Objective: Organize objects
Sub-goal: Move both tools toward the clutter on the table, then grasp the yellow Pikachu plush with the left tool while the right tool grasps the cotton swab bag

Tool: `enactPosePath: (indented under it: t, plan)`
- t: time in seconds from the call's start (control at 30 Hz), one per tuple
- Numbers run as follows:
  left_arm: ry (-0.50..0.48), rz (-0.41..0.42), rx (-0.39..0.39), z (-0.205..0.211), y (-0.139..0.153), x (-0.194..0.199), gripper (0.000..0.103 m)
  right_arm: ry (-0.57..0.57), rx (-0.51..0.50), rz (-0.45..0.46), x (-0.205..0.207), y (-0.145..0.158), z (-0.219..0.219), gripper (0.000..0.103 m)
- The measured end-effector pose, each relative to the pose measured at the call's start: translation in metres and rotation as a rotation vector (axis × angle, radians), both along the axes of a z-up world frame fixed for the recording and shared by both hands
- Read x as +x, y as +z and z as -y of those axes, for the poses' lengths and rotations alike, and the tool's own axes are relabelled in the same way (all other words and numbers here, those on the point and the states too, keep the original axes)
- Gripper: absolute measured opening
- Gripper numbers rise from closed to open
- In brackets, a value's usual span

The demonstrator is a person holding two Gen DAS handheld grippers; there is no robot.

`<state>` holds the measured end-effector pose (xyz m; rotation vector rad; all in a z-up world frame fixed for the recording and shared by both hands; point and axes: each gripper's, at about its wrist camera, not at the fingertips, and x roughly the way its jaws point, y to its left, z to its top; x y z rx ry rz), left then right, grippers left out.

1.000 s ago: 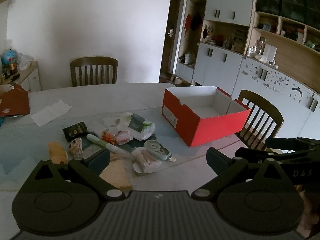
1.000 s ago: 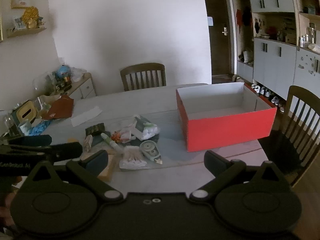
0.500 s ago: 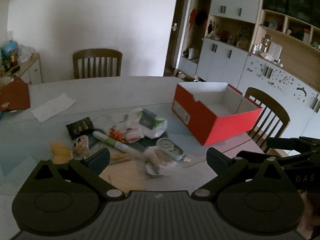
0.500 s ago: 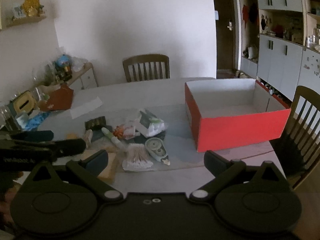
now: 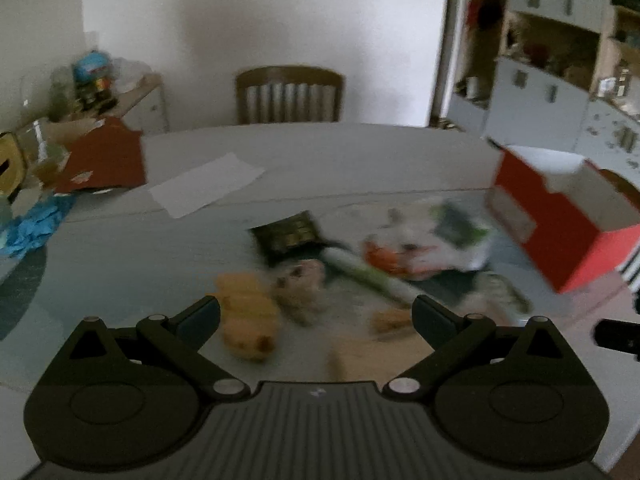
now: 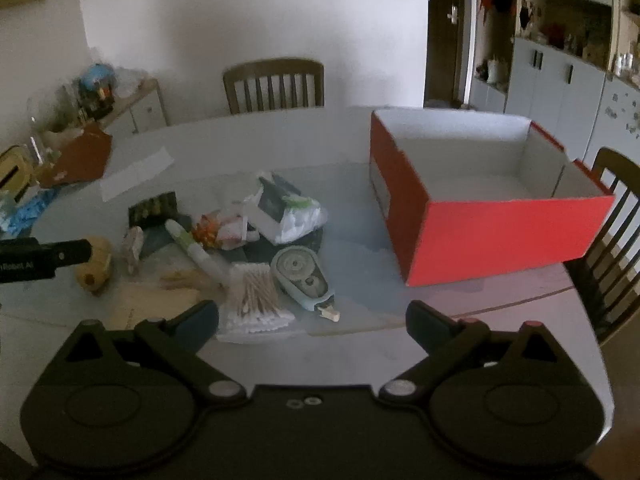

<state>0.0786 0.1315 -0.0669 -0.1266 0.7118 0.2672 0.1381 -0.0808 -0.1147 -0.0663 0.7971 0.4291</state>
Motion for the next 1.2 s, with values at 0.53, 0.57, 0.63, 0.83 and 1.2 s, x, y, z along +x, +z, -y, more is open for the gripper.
enactPosePath:
  t: [0.53, 0.57, 0.63, 0.83, 1.2]
  plan:
    - [0.016, -0.163, -0.033, -0.059, -0.061, 0.042, 0.092, 0.057, -0.065, -0.126, 0.046, -0.043, -0.064, 0.083]
    - [0.011, -0.167, -0.038, -0.06, -0.063, 0.042, 0.088, 0.056, -0.068, -0.131, 0.048, -0.044, -0.065, 0.081]
    - [0.0, -0.174, -0.051, -0.063, -0.066, 0.044, 0.081, 0.062, -0.065, -0.149, 0.051, -0.047, -0.068, 0.078]
    - [-0.029, -0.18, -0.088, -0.069, -0.072, 0.046, 0.065, 0.066, -0.06, -0.192, 0.057, -0.055, -0.074, 0.065]
    - [-0.057, -0.165, -0.124, -0.072, -0.07, 0.043, 0.048, 0.084, -0.083, -0.186, 0.055, -0.053, -0.075, 0.035]
